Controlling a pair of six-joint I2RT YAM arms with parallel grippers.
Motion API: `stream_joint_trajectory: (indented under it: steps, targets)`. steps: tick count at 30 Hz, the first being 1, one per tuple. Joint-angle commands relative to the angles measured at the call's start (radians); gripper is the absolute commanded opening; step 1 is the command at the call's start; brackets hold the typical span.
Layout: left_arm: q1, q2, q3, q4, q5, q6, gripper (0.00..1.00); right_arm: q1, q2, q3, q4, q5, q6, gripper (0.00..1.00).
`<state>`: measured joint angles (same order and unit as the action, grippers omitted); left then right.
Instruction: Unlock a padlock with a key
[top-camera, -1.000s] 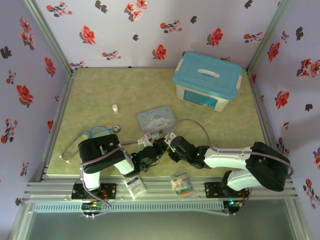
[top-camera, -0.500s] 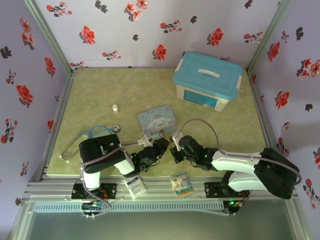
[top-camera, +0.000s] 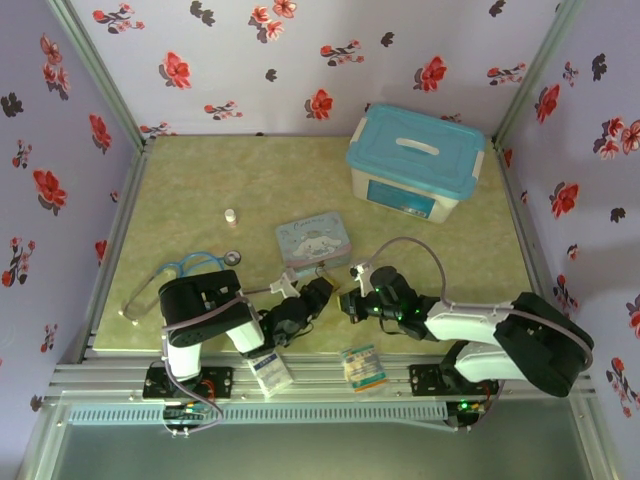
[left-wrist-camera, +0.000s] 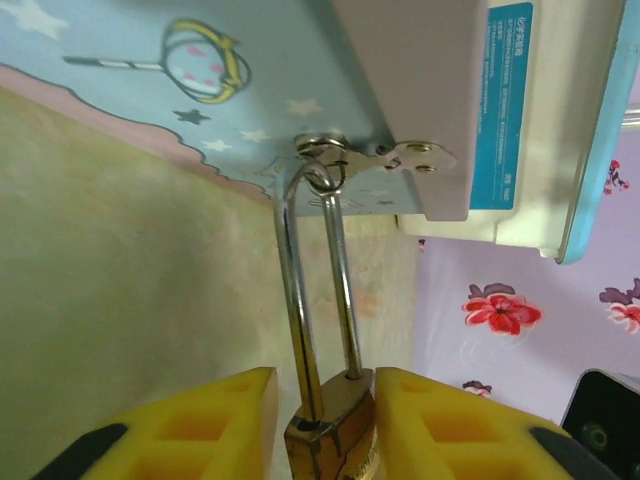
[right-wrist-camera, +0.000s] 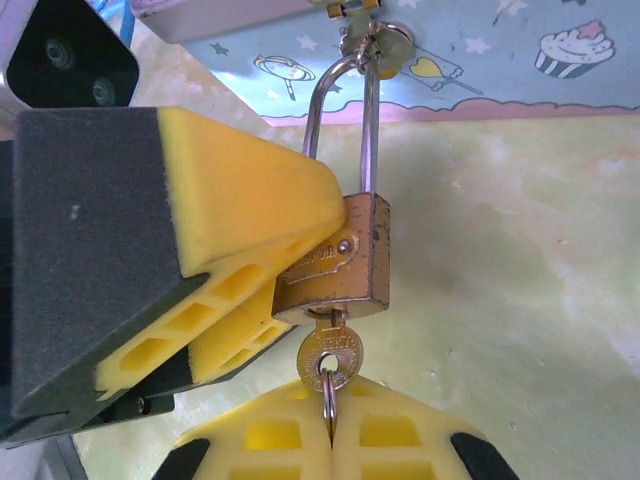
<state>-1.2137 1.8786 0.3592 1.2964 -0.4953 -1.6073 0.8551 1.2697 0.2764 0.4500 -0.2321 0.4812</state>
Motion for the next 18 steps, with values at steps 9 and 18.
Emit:
stream_joint_trajectory:
  steps: [9,18]
  targets:
    - [0.009,-0.080,-0.005,-0.261,-0.063,0.135,0.32,-0.013,0.107,-0.022,0.183,-0.078,0.157,0.03]
    - [0.038,-0.204,0.058,-0.552,-0.064,0.238,0.25,-0.023,0.165,-0.033,0.281,-0.095,0.192,0.03]
